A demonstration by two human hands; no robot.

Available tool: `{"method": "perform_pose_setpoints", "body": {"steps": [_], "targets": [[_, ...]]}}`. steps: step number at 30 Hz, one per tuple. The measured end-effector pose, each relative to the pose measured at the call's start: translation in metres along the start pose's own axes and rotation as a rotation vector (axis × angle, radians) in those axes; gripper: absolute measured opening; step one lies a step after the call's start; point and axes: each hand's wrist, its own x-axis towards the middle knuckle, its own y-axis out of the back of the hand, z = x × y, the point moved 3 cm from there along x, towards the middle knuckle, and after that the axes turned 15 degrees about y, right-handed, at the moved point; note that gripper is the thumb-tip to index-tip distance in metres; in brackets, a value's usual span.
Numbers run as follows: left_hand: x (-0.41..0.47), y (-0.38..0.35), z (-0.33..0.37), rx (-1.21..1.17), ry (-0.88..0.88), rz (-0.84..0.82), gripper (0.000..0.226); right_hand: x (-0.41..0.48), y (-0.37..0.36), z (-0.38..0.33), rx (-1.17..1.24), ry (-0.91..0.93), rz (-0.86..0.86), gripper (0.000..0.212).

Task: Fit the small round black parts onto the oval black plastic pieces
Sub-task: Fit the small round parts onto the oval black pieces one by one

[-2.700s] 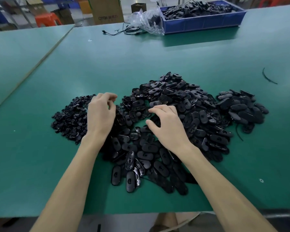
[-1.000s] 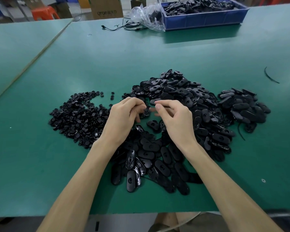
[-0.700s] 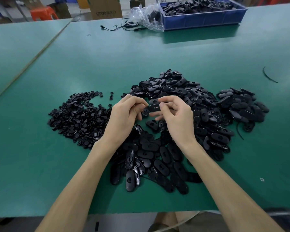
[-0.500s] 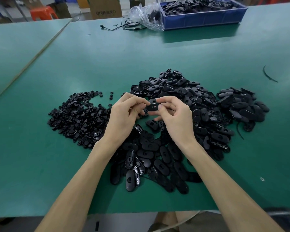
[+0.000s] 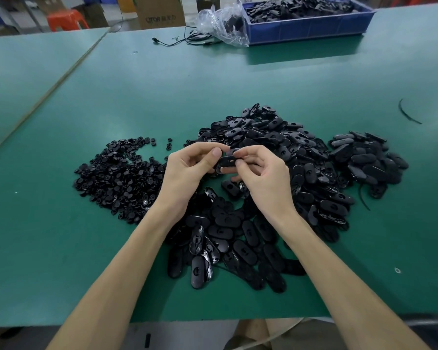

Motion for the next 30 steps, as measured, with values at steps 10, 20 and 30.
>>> {"method": "perform_pose_setpoints", "body": {"steps": [10,20,30], "targets": [[0.002,0.004,-0.004,-0.119,0.073,0.011,0.015,0.001,0.001,-0.001,-0.012,-0.004,0.005,0.014],[-0.001,-0.003,0.001,0.168,-0.086,0.094,0.006,0.000,0.001,0.002,-0.014,0.014,-0.033,0.015],[-0.003,-0.006,0.004,0.373,-0.103,0.140,0.013,0.001,0.001,0.003,-0.063,0.022,-0.053,0.018]]}}
